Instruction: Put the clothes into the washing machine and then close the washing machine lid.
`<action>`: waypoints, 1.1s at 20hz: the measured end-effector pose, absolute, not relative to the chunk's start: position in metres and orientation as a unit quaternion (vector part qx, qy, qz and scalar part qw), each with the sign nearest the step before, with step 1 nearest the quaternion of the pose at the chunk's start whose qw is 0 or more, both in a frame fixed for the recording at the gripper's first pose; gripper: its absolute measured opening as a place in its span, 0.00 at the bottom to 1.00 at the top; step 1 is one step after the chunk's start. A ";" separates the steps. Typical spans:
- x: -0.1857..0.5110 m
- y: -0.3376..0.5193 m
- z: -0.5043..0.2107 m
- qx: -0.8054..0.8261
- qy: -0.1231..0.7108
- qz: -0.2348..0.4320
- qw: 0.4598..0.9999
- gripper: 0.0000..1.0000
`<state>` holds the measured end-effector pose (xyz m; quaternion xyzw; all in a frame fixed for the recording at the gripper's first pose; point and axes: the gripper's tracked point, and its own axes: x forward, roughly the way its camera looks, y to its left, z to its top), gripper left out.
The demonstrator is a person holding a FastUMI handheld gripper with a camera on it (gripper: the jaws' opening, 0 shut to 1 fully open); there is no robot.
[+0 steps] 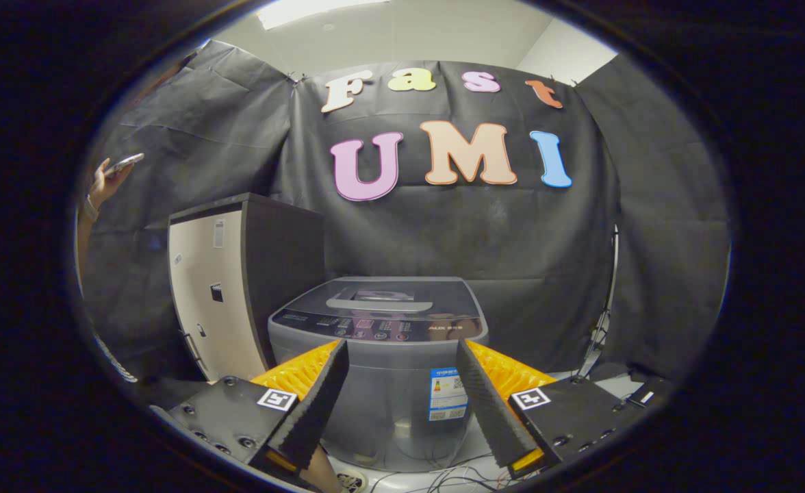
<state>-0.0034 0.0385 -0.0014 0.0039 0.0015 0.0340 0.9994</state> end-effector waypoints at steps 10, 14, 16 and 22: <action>-0.003 0.037 -0.002 0.006 0.002 0.031 1.000 0.98; -0.003 0.038 -0.001 0.004 0.001 0.031 1.000 0.98; -0.003 0.039 -0.001 0.002 0.000 0.031 1.000 0.98; -0.004 0.038 -0.001 0.002 0.001 0.030 1.000 0.98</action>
